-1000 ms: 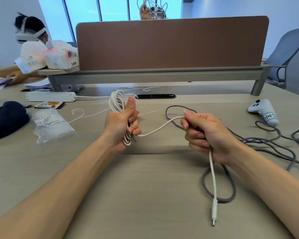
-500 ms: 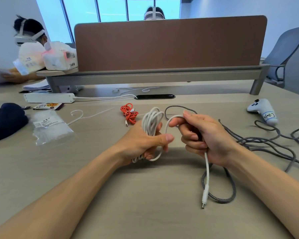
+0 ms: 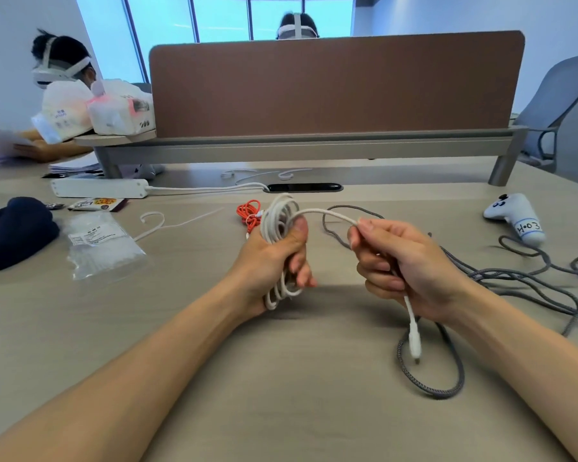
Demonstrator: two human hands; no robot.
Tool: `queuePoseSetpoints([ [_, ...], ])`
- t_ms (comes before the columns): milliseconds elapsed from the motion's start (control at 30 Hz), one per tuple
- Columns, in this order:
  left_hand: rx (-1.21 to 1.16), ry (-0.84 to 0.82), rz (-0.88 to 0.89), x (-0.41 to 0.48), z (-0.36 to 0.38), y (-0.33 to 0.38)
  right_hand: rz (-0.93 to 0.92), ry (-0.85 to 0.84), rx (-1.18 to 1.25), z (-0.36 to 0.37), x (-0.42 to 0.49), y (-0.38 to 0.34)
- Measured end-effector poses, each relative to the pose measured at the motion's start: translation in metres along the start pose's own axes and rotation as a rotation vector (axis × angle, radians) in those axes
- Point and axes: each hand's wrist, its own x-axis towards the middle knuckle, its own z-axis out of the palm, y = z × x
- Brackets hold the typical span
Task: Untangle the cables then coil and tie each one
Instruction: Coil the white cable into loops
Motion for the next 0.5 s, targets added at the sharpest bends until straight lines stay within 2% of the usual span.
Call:
queuePoseSetpoints([
  [133,-0.08,0.079,-0.014,0.002,-0.003,0.001,0.025,0.028,-0.088,0.0,0.002,0.004],
  [333,0.026,-0.065,0.077,-0.003,0.009,-0.007,0.066,0.041,-0.159,0.005,0.002,0.006],
  [500,0.001,-0.142,0.095,-0.009,0.02,-0.009,0.116,-0.023,-0.182,0.009,0.001,0.009],
])
